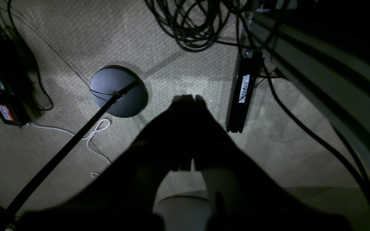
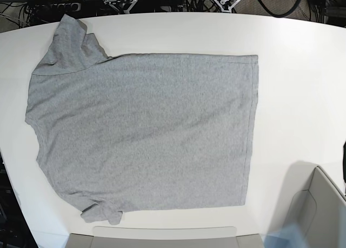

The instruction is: Fold the T-shirt properly

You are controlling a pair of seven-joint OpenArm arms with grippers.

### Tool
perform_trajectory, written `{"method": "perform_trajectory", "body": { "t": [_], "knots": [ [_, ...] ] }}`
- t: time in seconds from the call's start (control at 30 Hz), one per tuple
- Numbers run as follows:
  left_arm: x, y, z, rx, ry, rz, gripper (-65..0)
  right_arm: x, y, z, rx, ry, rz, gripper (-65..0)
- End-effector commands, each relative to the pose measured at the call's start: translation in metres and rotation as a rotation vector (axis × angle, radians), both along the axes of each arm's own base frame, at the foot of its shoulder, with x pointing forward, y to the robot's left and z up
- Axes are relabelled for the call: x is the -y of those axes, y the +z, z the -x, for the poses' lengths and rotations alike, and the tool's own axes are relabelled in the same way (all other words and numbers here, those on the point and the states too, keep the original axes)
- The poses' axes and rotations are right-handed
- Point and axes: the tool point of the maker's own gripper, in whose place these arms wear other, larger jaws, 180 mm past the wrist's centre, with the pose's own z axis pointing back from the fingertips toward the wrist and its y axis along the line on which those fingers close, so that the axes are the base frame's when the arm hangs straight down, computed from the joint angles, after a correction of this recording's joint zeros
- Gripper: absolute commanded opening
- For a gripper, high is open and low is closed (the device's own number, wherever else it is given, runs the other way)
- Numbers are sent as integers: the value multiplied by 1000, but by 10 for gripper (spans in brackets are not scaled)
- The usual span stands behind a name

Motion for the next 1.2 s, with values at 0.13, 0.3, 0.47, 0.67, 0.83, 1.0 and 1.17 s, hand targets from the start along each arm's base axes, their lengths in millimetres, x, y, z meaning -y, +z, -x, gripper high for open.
{"method": "perform_trajectory", "body": {
  "t": [0.13, 0.3, 0.47, 0.67, 0.83, 1.0, 1.17],
  "knots": [
    [-7, 0, -1, 5, 0, -14, -648, 0, 0, -6, 9, -9, -7, -648],
    [-6, 0, -2, 6, 5, -12, -648, 0, 0, -5, 7, -5, -7, -649],
    [-6, 0, 0, 3, 5, -12, -648, 5, 0, 0, -1, -4, 1, -648],
    [-7, 0, 0, 3, -2, -14, -648, 10, 0, 1, -2, -7, 7, -648],
    [-7, 0, 3, -2, -3, -14, -648, 10, 0, 2, -4, -7, 7, -648],
    [-8, 0, 5, -12, 2, -16, -648, 18, 0, 10, -16, -10, 19, -649],
    [-8, 1, 18, -25, 6, -18, -648, 23, 0, 25, -32, -14, 26, -649]
  ]
}}
